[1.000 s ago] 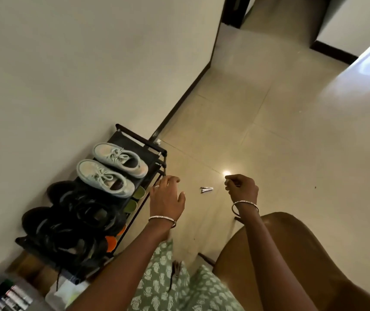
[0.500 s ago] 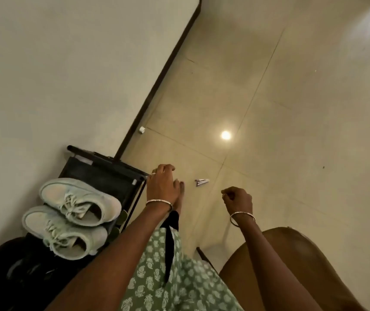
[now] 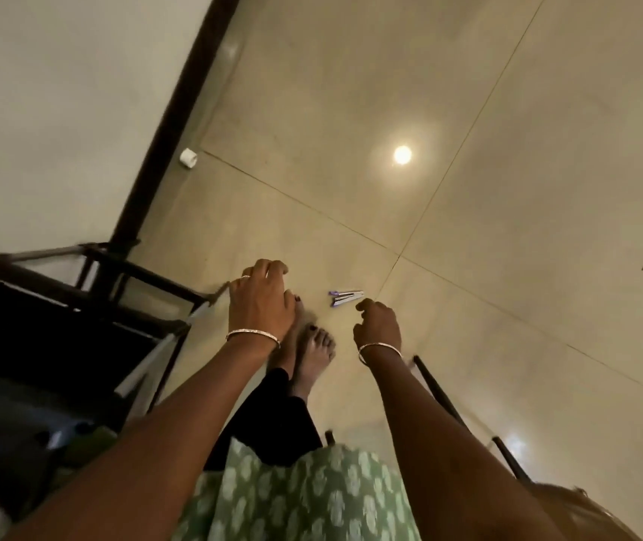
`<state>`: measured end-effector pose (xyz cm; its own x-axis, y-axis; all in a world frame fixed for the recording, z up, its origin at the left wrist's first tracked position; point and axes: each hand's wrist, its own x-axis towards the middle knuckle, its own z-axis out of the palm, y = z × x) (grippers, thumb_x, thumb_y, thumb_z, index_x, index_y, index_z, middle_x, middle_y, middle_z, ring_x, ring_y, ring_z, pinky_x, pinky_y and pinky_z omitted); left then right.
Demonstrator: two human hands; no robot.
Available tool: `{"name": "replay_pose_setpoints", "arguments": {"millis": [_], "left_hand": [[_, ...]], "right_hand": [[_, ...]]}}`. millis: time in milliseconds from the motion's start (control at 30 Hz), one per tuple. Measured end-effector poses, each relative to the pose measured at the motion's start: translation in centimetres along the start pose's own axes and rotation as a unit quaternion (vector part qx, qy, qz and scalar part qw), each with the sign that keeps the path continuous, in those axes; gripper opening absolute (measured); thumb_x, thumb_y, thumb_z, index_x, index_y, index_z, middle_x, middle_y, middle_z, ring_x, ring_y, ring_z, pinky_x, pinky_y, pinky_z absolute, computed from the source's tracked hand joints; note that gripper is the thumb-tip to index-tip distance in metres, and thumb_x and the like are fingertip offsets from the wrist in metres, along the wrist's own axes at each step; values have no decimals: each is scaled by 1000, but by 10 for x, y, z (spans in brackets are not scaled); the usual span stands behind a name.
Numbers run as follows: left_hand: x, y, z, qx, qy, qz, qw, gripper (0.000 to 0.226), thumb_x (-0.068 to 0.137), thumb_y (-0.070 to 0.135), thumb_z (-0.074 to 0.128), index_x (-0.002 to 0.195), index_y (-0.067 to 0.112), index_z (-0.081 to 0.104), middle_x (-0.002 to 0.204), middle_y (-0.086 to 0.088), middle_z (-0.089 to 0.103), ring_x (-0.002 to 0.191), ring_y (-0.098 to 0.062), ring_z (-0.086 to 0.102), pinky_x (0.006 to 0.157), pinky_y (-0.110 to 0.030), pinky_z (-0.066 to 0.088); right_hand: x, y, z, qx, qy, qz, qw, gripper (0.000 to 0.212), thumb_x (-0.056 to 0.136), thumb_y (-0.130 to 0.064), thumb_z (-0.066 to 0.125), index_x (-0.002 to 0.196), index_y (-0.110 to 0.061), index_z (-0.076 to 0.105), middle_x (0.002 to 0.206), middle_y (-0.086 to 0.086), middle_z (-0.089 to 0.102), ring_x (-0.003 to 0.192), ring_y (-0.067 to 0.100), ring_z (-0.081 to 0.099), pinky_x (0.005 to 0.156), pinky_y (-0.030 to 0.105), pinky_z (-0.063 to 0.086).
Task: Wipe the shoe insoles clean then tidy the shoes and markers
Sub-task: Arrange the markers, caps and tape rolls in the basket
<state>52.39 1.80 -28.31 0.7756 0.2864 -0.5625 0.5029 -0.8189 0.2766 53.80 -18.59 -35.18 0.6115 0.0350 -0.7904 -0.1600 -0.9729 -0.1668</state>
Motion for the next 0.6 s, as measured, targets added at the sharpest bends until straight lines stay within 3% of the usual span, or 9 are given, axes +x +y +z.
{"name": "replay_pose_setpoints", "arguments": {"millis": [200, 333, 400, 600], "left_hand": [[54, -33, 100, -4, 8, -21, 1000, 31, 88, 18, 64, 119, 17, 60, 124, -7, 59, 113, -32, 58, 93, -45, 43], [98, -60, 147, 0, 17, -49, 999, 30, 89, 16, 64, 119, 16, 61, 125, -9, 59, 112, -33, 58, 91, -45, 44], [118, -75, 166, 2, 16, -69, 997, 30, 88, 15, 63, 118, 16, 62, 124, -10, 60, 111, -35, 58, 90, -45, 44], [162, -92, 181, -95, 22, -239, 966, 29, 88, 14, 61, 117, 14, 63, 124, -14, 57, 117, -39, 54, 93, -46, 43]], "right_hand": [[91, 37, 79, -108, 5, -44, 993, 53, 85, -7, 64, 133, -17, 47, 125, 8, 54, 117, 31, 48, 86, 39, 44], [144, 55, 124, -174, 8, -102, 979, 55, 80, -5, 70, 131, -16, 52, 122, 10, 57, 114, 33, 51, 86, 41, 46], [162, 61, 142, -203, 19, -131, 970, 61, 66, -2, 79, 123, -14, 57, 112, 11, 60, 104, 34, 56, 79, 42, 48], [196, 76, 154, -262, 61, -208, 940, 50, 59, -4, 80, 106, -7, 63, 94, 14, 63, 79, 36, 60, 60, 42, 53]]}}
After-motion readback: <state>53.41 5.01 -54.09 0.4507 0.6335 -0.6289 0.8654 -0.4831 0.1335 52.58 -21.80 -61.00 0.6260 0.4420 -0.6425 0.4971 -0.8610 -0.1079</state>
